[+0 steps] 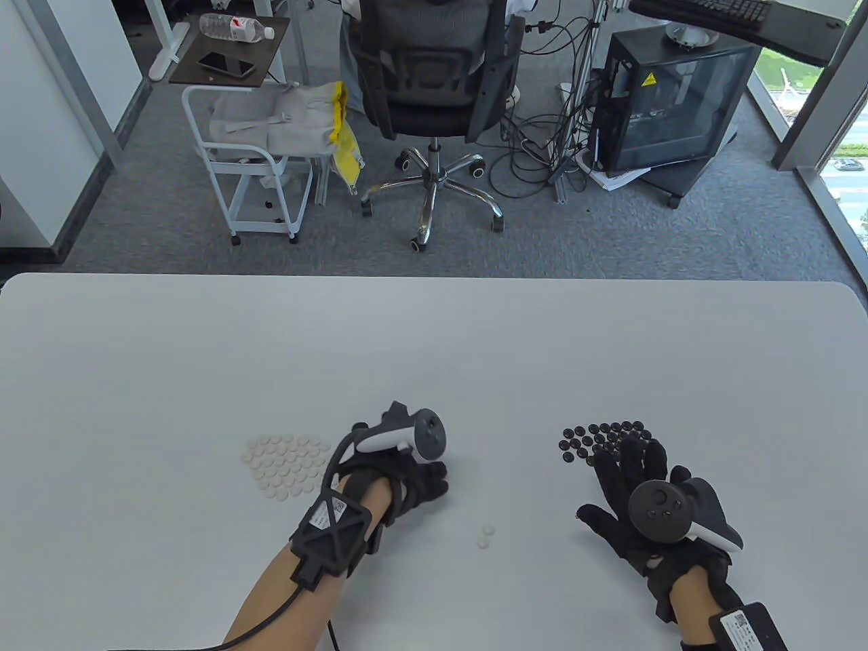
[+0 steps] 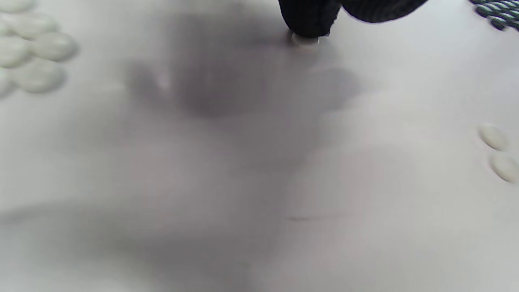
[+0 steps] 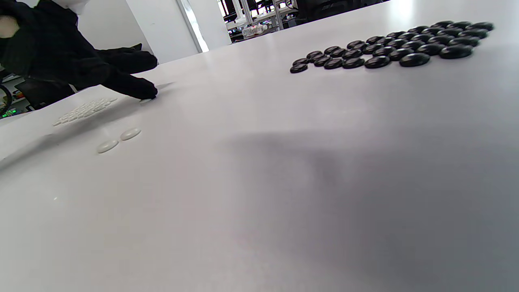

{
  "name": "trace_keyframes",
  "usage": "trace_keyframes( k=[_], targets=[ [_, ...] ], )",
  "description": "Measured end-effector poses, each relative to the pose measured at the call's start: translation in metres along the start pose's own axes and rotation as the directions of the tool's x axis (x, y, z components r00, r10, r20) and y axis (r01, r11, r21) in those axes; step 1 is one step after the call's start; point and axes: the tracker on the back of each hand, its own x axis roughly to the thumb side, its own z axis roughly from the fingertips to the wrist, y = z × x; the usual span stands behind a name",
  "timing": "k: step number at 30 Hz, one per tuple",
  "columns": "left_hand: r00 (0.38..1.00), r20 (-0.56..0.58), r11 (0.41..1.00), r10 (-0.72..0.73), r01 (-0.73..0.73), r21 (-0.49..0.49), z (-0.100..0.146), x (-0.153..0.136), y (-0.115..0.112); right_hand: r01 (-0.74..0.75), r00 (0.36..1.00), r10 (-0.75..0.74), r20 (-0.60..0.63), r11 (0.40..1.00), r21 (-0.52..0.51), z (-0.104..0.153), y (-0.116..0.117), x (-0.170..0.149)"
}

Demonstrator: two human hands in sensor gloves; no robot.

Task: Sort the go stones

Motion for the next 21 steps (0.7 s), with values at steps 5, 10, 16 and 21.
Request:
trace_keyframes(
  k=[5,10,16,21],
  targets=[
    [0.985,-0.162,0.998,0.062,-0.063,-0.005,0.004,-0.045,0.014,0.004,1.000,-0.004,0.000,1.000,0.002,0.000,0.000,0.000],
    [0.966,-0.251,0.998,0.066,-0.068,0.001,0.008,-0.067,0.015,0.003,1.000,-0.003,0.001,1.000,0.000,0.000,-0.001,0.000],
    [0.960,-0.262,0.995,0.095,-0.097,0.006,0.012,-0.077,0.013,0.003,1.000,-0.003,-0.003,1.000,0.006,0.000,-0.001,0.000],
    [0.959,-0.273,0.997,0.078,-0.080,0.005,0.016,-0.075,0.015,0.005,1.000,-0.005,-0.001,1.000,0.009,0.000,-0.001,0.001]
  ],
)
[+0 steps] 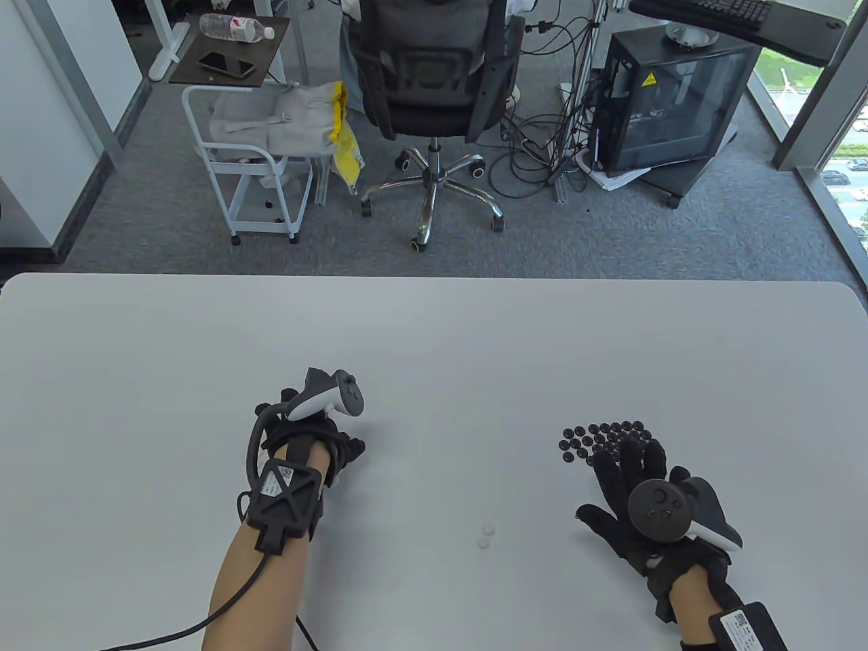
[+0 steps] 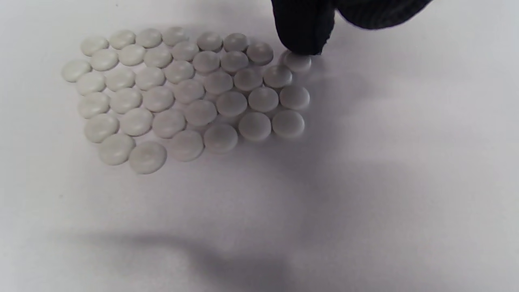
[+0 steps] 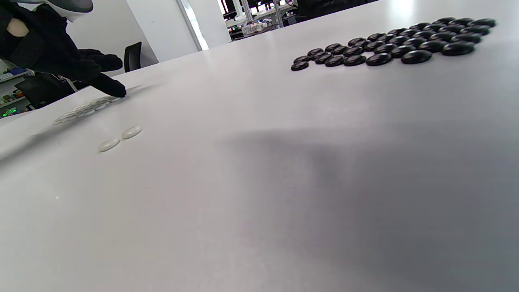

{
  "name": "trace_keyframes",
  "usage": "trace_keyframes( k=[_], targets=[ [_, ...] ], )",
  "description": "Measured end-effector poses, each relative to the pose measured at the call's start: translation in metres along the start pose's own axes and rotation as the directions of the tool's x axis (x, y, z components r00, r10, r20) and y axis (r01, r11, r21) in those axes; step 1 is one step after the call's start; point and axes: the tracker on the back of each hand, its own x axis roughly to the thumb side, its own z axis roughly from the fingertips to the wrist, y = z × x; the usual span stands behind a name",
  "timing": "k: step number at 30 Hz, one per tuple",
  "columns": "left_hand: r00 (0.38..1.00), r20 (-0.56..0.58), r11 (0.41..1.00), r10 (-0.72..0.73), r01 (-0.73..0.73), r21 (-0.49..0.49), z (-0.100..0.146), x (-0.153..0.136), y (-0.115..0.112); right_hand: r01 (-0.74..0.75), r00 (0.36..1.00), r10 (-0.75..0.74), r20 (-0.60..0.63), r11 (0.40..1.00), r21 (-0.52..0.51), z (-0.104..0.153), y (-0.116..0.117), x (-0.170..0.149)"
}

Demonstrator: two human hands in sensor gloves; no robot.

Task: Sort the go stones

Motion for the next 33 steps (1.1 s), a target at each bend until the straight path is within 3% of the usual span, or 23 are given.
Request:
trace_keyframes(
  k=[3,6,10,18,23,27,30,33],
  targets=[
    [0.999,0.049,1.000,0.007,-0.008,0.011,0.006,0.006,0.003,0.000,1.000,0.000,0.003,1.000,-0.004,0.000,0.000,0.000],
    [0.980,0.196,0.998,0.036,-0.044,0.035,0.021,0.023,0.008,-0.001,1.000,0.001,0.005,1.000,-0.006,-0.001,0.000,0.000],
    [0.942,0.328,0.997,-0.066,0.047,0.066,0.045,0.056,0.009,-0.001,1.000,0.001,0.003,1.000,-0.004,-0.001,0.000,0.000],
    [0.778,0.572,0.963,-0.260,0.251,0.096,0.084,0.136,-0.031,0.002,1.000,-0.002,0.001,1.000,-0.011,0.000,-0.001,0.000],
    [0.707,0.639,0.943,-0.303,0.317,0.097,0.083,0.168,-0.060,0.002,1.000,-0.002,0.004,1.000,-0.012,0.000,-0.001,0.001],
    [0.691,0.656,0.935,-0.305,0.346,0.069,0.069,0.181,-0.076,0.004,1.000,-0.004,0.003,1.000,-0.011,0.001,-0.001,0.000],
    [0.719,0.618,0.930,-0.318,0.363,0.057,0.056,0.179,-0.079,0.004,1.000,-0.004,0.002,1.000,-0.012,0.001,-0.001,0.001],
    [0.776,0.579,0.958,-0.250,0.285,0.031,0.045,0.165,-0.063,0.006,1.000,-0.006,0.000,1.000,-0.013,0.001,-0.001,0.000]
  ],
)
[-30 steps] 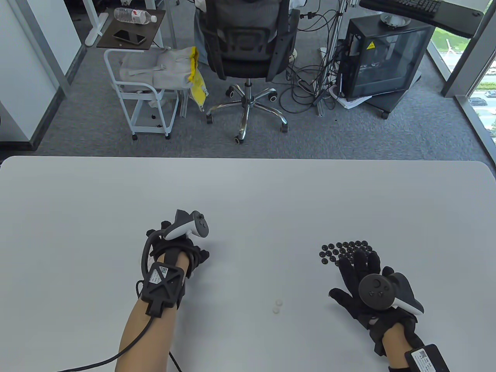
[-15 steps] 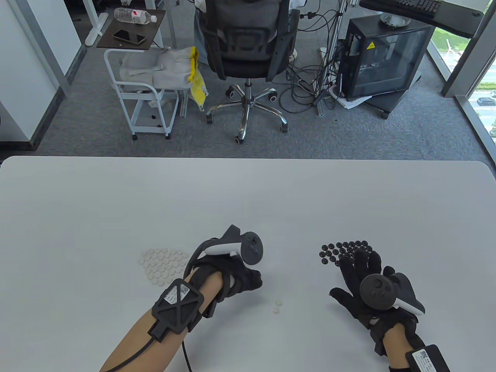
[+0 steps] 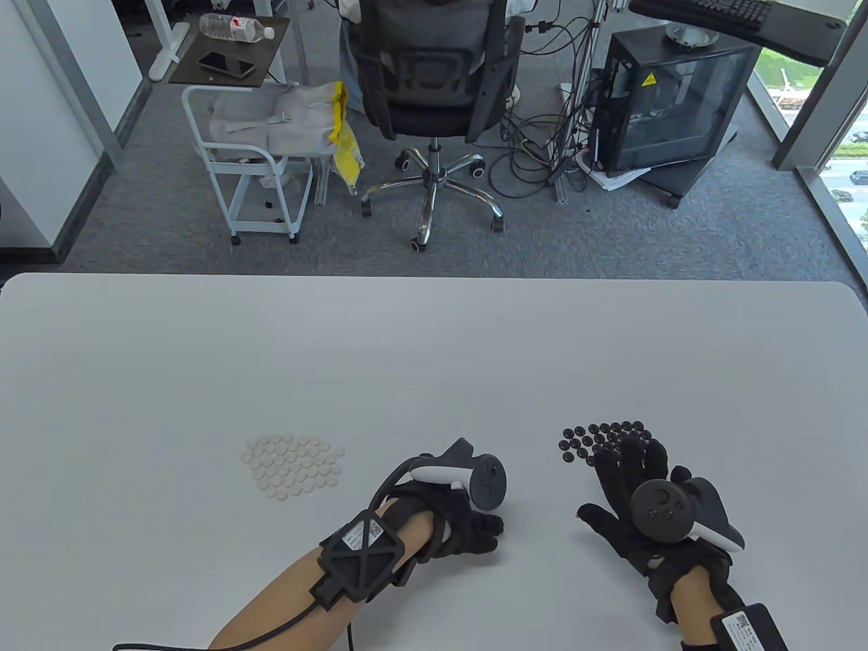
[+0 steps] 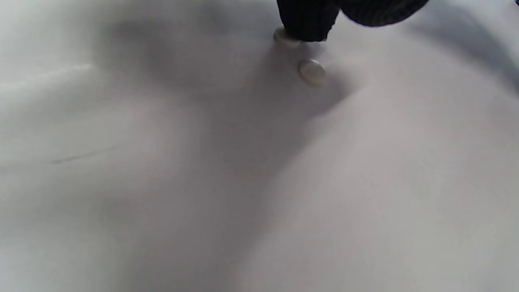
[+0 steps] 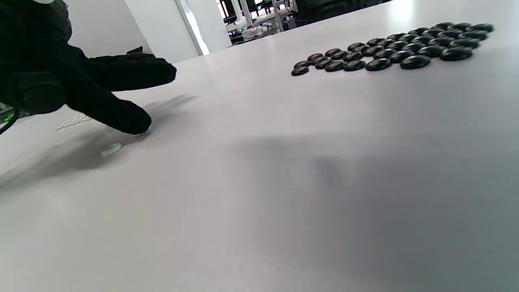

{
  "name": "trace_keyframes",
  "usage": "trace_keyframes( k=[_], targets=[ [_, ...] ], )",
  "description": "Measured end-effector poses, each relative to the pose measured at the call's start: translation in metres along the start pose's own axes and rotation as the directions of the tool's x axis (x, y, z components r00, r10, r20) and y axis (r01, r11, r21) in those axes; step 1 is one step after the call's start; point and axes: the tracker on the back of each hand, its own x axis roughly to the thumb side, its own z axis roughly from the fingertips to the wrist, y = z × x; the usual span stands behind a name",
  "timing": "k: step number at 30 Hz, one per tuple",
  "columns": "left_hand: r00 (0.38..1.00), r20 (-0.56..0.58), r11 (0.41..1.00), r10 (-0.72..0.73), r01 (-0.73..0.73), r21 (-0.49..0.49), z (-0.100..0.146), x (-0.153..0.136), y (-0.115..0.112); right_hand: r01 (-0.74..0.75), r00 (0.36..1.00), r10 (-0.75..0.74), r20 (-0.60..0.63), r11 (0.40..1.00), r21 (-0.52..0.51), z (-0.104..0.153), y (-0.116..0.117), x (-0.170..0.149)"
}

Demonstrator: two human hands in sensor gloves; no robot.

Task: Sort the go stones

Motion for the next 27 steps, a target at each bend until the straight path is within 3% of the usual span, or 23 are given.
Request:
trace_keyframes(
  k=[2,6,12,23,27],
  targets=[
    [0.996,-0.092,0.999,0.016,-0.013,0.036,0.004,-0.027,0.011,0.003,1.000,-0.003,-0.001,1.000,-0.001,0.001,-0.001,0.000],
    [0.951,-0.230,0.978,0.204,-0.191,0.077,0.021,-0.083,0.020,0.006,1.000,-0.006,-0.001,1.000,-0.005,0.002,-0.002,-0.001],
    [0.896,-0.353,0.963,0.269,-0.251,0.098,0.045,-0.130,0.016,0.001,1.000,-0.001,-0.005,1.000,0.007,0.001,-0.001,-0.003],
    [0.840,-0.467,0.961,0.277,-0.250,0.121,0.069,-0.161,0.005,0.005,1.000,-0.005,-0.007,1.000,0.012,0.000,0.000,-0.002],
    [0.853,-0.431,0.956,0.294,-0.259,0.141,0.073,-0.158,0.006,0.005,1.000,-0.005,-0.005,1.000,0.013,0.000,0.000,-0.002]
  ],
)
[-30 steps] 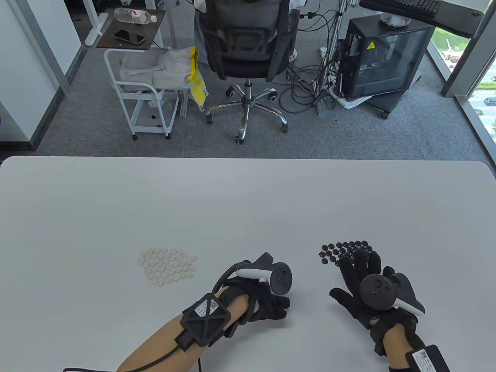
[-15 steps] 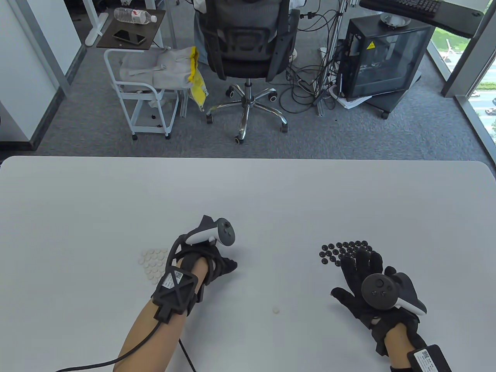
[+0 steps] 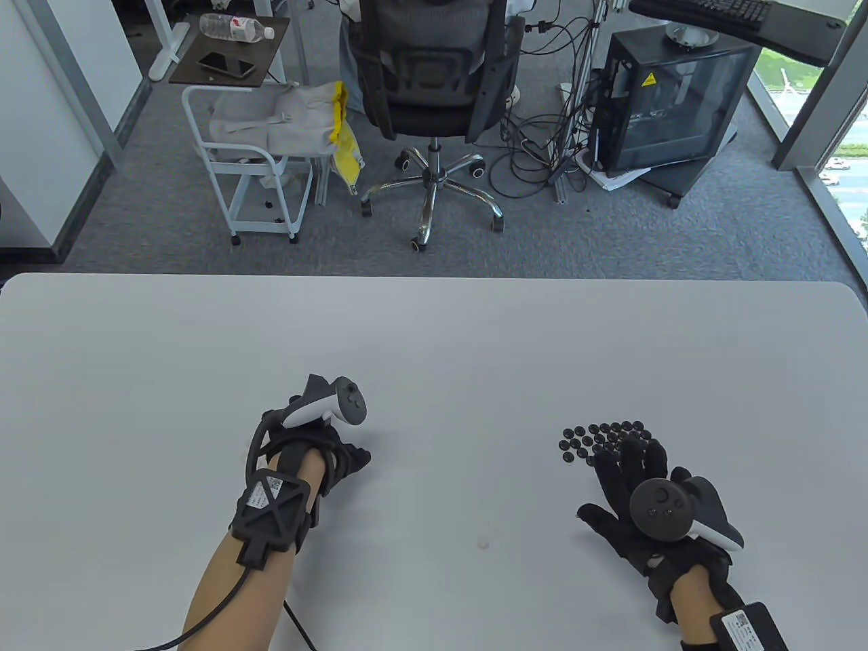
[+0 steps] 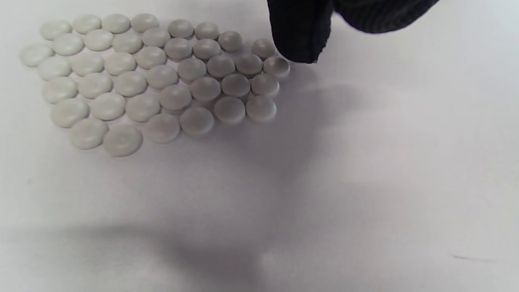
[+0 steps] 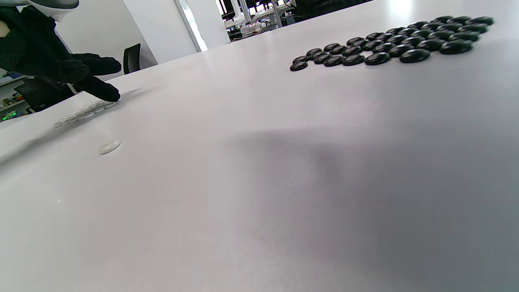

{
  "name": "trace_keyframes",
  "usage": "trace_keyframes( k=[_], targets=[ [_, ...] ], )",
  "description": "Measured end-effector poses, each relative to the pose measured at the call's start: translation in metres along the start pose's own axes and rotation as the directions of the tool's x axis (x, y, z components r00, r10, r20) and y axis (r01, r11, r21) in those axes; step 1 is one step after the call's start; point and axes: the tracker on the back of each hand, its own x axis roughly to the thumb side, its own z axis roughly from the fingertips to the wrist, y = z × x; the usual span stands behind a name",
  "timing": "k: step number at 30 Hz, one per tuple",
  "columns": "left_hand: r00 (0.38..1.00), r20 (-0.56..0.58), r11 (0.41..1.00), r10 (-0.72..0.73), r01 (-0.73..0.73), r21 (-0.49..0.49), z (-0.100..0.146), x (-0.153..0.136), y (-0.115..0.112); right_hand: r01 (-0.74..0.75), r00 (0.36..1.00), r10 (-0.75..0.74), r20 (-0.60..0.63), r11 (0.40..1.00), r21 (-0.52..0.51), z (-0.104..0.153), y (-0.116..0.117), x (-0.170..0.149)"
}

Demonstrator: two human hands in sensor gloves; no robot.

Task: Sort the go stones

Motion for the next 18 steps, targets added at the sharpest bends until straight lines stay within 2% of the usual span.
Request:
trace_keyframes(
  k=[3,9,14,18],
  targets=[
    [0.998,0.059,1.000,-0.024,0.023,0.019,0.010,0.011,0.001,0.001,1.000,-0.001,-0.001,1.000,0.000,0.000,0.000,0.000],
    [0.961,0.237,0.990,-0.141,0.135,0.040,0.036,0.057,-0.009,0.001,1.000,-0.001,-0.004,1.000,0.005,-0.001,0.001,0.001],
    [0.895,0.351,0.960,-0.277,0.270,0.068,0.054,0.103,-0.030,0.001,1.000,-0.001,-0.004,1.000,0.004,-0.001,0.001,0.001],
    [0.841,0.433,0.941,-0.324,0.335,0.053,0.059,0.131,-0.051,0.000,1.000,0.000,-0.002,1.000,0.006,-0.001,0.001,0.002]
  ],
)
